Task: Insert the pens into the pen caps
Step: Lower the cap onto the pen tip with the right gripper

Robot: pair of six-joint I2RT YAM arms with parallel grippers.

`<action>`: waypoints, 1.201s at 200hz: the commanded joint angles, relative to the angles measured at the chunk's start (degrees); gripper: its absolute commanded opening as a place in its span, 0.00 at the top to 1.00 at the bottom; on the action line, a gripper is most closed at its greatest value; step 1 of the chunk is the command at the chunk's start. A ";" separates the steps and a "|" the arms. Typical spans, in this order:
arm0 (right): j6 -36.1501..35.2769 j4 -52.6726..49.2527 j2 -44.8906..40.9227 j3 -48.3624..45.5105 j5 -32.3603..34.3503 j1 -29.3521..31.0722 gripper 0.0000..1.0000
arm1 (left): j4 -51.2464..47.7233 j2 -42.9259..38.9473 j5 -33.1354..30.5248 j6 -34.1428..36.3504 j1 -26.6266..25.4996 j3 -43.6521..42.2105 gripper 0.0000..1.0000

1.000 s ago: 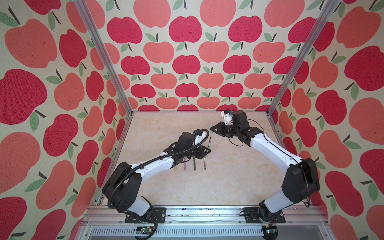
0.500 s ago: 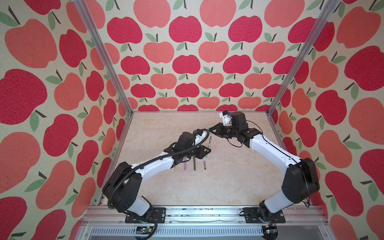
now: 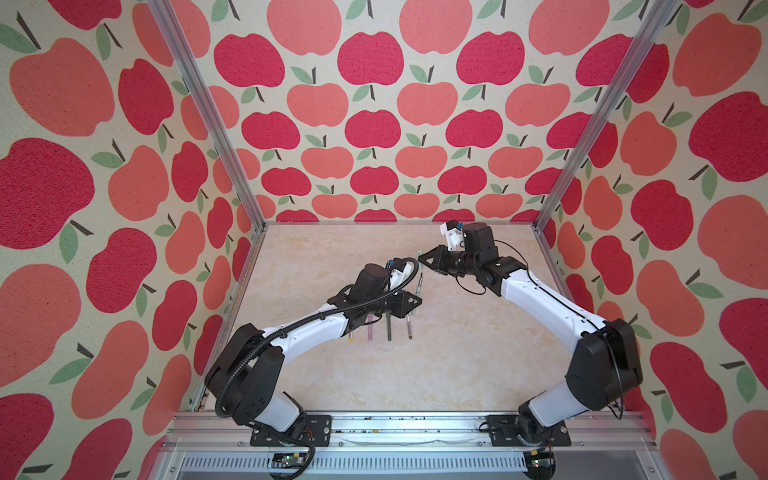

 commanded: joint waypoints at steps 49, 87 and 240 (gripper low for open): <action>-1.50 -1.89 -1.98 0.66 0.09 0.03 1.00 | 0.54 0.29 0.23 0.05 -0.05 0.59 0.98; -1.57 -2.03 -2.98 -0.22 -0.11 0.04 1.00 | 0.51 0.17 0.10 0.03 0.06 0.42 0.98; -1.96 -2.16 -3.07 -1.60 -0.90 0.34 1.00 | 0.14 -0.39 -0.26 0.03 0.15 0.87 0.98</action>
